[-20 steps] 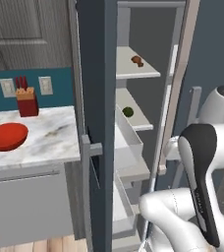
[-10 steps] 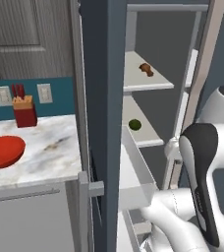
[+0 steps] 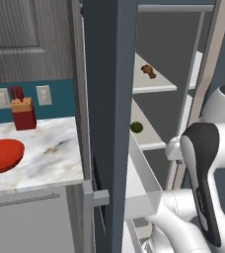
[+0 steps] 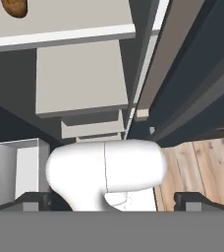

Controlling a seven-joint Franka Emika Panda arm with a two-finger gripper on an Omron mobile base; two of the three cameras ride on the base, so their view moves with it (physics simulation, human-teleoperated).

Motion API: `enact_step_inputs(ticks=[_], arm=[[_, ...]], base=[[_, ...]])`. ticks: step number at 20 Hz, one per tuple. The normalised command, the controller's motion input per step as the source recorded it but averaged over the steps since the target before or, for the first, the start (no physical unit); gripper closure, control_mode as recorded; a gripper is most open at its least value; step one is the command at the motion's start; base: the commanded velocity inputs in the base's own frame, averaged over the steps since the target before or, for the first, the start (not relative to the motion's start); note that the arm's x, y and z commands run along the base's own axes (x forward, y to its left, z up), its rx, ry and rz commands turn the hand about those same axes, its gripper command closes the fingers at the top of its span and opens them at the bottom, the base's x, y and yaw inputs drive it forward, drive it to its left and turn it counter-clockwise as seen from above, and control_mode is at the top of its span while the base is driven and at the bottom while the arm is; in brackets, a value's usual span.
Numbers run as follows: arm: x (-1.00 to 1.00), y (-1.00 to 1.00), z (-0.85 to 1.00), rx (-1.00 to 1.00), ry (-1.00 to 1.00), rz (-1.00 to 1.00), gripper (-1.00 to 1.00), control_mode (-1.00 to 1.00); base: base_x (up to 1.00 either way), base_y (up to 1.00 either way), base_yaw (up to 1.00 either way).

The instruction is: Take the potato, chicken drumstick, and lime from the freezer and place them in the bowl on the counter.

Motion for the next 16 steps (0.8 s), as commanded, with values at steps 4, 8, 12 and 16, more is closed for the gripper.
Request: enact_step_inputs(ticks=[4, 8, 12, 16], arm=[[0.0, 0.0, 0.0, 0.0, 0.0, 0.0, -1.0, 1.0], [0.0, 0.0, 0.0, 0.0, 0.0, 0.0, -1.0, 1.0], [0.0, 0.0, 0.0, 0.0, 0.0, 0.0, -1.0, 1.0], [0.0, 0.0, 0.0, 0.0, 0.0, 0.0, -1.0, 1.0]], base=[[0.25, 0.63, -0.01], [0.25, 0.59, -0.03], [0.27, 0.34, -0.03], [0.16, 0.11, -0.09]])
